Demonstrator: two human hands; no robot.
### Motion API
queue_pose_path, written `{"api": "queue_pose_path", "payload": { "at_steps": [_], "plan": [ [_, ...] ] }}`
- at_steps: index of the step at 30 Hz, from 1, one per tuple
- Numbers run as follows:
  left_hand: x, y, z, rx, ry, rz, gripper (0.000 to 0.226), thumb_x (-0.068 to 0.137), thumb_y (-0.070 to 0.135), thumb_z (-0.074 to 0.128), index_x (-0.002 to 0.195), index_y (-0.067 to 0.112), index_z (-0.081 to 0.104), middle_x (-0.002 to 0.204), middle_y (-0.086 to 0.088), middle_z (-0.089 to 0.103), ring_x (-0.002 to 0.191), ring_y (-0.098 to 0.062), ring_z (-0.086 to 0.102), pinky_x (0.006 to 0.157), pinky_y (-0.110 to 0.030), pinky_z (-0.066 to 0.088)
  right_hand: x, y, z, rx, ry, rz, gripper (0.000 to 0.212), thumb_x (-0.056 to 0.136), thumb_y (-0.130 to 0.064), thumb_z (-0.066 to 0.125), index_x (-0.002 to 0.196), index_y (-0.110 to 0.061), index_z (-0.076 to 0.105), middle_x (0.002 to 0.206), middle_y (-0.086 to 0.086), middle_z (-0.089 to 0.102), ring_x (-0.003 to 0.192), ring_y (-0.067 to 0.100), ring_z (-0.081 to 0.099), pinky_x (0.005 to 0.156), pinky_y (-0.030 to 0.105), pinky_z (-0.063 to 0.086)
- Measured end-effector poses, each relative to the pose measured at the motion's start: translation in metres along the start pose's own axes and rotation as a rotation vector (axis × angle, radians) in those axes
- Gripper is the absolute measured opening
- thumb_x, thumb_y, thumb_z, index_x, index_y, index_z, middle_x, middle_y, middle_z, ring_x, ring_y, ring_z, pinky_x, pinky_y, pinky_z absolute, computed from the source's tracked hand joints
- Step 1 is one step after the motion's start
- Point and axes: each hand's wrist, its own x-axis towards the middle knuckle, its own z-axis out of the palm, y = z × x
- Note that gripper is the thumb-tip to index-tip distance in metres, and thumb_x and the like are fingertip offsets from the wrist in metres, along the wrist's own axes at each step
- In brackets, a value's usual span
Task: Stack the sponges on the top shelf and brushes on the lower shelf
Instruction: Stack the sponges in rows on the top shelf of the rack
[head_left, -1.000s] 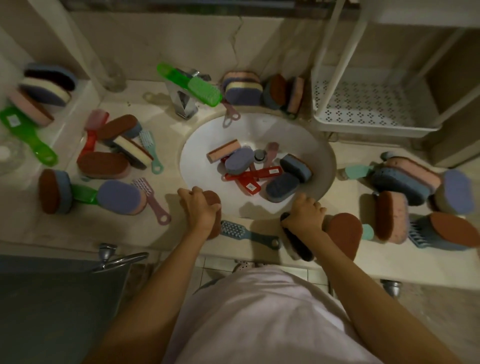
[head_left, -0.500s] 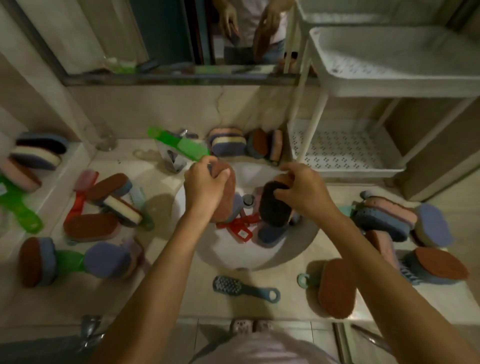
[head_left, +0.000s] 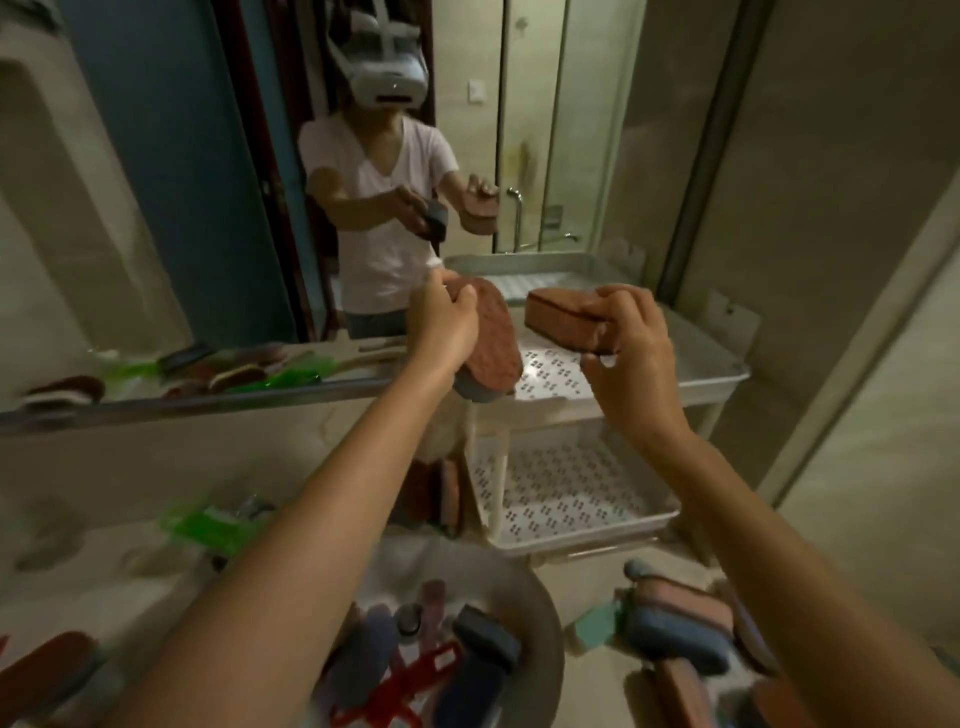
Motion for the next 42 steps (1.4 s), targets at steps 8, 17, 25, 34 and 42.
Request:
{"api": "queue_pose_path", "payload": {
  "at_steps": [8,17,25,34,42],
  "plan": [
    [0.045,-0.013,0.086,0.179,-0.281,-0.151,0.048,0.100,0.021,0.034,0.144,0.005,0.021,0.146,-0.015,0.036,0.131,-0.029,0.040,0.107,-0.038,0.036,0.032,0.081,0.018,-0.181,-0.123,0.035,0.034,0.075,0.013,0.053,0.103,-0.006,0.054,0.115,0.017,0.051,0.107,0.032,0.047,0.080,0.034,0.041],
    [0.044,-0.018,0.078,0.740,-0.634,0.269,0.035,0.085,0.030,0.061,0.119,0.018,0.058,0.119,-0.002,0.061,0.108,-0.018,0.057,0.089,-0.030,0.048,0.050,0.114,0.031,-0.194,-0.476,0.264,0.030,0.080,-0.026,0.067,0.103,-0.011,0.056,0.110,0.011,0.053,0.102,0.028,0.051,0.087,0.040,0.046],
    [0.050,-0.030,0.087,0.901,-0.645,0.391,0.029,0.083,0.025,0.063,0.103,0.014,0.045,0.114,-0.007,0.052,0.107,-0.025,0.049,0.086,-0.037,0.042,0.065,0.115,0.042,-0.168,-0.467,0.315,0.024,0.080,-0.030,0.066,0.086,-0.013,0.050,0.103,0.013,0.058,0.087,0.027,0.052,0.068,0.030,0.033],
    [0.062,-0.049,0.079,0.758,-0.594,0.346,0.042,0.089,0.014,0.056,0.129,0.015,0.043,0.136,-0.006,0.046,0.123,-0.021,0.044,0.095,-0.026,0.035,0.075,0.116,0.064,-0.138,-0.494,0.225,0.044,0.081,-0.028,0.066,0.122,-0.019,0.052,0.116,0.013,0.058,0.102,0.032,0.055,0.087,0.037,0.045],
    [0.058,-0.058,0.079,0.707,-0.509,0.374,0.042,0.088,0.014,0.058,0.128,0.016,0.046,0.136,-0.003,0.045,0.127,-0.021,0.040,0.105,-0.031,0.032,0.076,0.109,0.070,-0.176,-0.516,0.099,0.039,0.082,-0.028,0.065,0.119,-0.020,0.057,0.110,0.012,0.059,0.096,0.029,0.057,0.081,0.033,0.044]
  ]
}}
